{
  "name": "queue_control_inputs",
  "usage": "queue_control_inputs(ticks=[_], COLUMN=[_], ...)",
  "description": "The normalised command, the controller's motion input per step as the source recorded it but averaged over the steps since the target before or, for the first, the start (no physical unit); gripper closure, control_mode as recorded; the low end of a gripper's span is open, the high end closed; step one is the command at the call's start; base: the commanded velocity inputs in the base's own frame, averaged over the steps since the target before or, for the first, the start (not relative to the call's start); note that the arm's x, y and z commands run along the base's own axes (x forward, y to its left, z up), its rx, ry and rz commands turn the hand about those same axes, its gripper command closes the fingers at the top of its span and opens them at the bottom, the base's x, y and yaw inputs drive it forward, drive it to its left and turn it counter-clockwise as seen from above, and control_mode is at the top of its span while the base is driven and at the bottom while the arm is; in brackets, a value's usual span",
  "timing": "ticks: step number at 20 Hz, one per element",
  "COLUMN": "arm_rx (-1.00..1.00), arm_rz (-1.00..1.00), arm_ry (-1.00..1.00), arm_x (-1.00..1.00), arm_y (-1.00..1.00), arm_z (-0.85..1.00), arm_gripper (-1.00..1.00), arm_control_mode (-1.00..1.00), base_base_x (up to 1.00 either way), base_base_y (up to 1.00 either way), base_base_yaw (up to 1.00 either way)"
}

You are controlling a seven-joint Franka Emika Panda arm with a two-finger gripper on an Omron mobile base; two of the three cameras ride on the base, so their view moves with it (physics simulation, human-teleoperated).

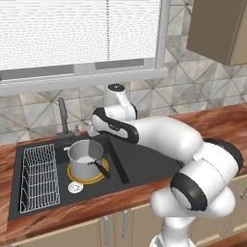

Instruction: Pick the saucepan and jar and place them in the sink. Then turn on the water.

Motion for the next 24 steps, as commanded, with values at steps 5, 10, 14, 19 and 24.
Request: queue_control_inputs(ticks=[5, 10, 14, 19, 24], arm_rx=[0.0, -0.02, -0.06, -0.04, 0.0], arm_rz=[0.0, 0.0, 0.0, 0.0, 0.0], arm_ry=[0.04, 0.0, 0.0, 0.0, -0.01], arm_x=[0.37, 0.18, 0.02, 0.01, 0.01], arm_y=[0.03, 0.23, 0.26, 0.08, 0.0], arm_z=[-0.33, -0.14, -0.06, -0.14, -0.33], arm_gripper=[1.0, 1.0, 1.0, 1.0, 1.0], arm_control_mode=[-1.0, -1.0, -1.0, -1.0, -1.0], base_base_x=[0.0, 0.0, 0.0, 0.0, 0.0], base_base_y=[0.0, 0.0, 0.0, 0.0, 0.0], base_base_yaw=[0.0, 0.0, 0.0, 0.0, 0.0])
